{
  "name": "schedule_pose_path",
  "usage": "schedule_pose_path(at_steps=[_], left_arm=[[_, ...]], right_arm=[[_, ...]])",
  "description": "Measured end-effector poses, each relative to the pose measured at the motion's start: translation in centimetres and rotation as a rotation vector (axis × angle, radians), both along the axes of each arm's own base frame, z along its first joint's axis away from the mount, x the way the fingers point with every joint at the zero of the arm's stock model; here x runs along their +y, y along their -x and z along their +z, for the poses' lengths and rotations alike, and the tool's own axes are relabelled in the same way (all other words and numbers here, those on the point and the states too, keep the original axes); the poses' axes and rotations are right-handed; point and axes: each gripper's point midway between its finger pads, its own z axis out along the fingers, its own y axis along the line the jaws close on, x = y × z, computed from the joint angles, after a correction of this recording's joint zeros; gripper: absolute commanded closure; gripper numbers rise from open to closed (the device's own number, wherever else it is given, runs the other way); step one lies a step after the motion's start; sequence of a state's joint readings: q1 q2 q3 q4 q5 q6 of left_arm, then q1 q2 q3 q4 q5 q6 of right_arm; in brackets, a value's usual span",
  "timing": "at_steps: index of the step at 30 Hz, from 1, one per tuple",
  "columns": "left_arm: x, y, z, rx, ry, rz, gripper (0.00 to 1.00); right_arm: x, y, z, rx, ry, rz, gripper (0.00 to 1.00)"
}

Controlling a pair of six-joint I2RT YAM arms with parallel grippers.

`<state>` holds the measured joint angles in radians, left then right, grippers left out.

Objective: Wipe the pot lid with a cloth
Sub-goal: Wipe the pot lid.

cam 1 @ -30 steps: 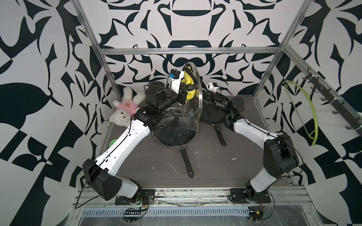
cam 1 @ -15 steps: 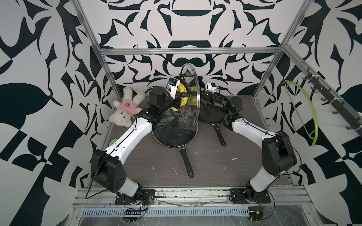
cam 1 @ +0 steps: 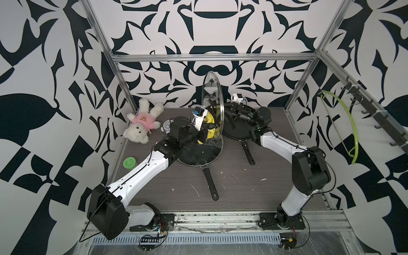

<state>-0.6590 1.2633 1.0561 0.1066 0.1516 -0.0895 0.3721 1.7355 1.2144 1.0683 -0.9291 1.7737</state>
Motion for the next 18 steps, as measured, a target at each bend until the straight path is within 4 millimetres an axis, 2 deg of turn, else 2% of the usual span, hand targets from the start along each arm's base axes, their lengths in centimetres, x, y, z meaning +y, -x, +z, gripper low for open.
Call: schedule_pose_path(at_steps=[4,9,13,18], left_arm=[[-0.3,2.5,2.0,-0.025,0.036,-0.044,1.0],[-0.4,4.4,4.3,-0.059,0.077,-0.088,1.0],[-0.5,4.4,6.8,-0.095,0.092,-0.091,1.0],[-0.1,3.5,10.9,-0.185,0.115,-0.071,1.0]], right_arm=[[0.1,-0.3,-0.6,0.013,0.004,0.003,1.0],[0.4,-0.2,-0.7,0.013,0.003,0.008,1.0],[0.4,-0.1,-0.5,0.007,-0.003,0.007,1.0],[0.6,0.1,-0.4,0.0,-0.006,0.011,1.0]])
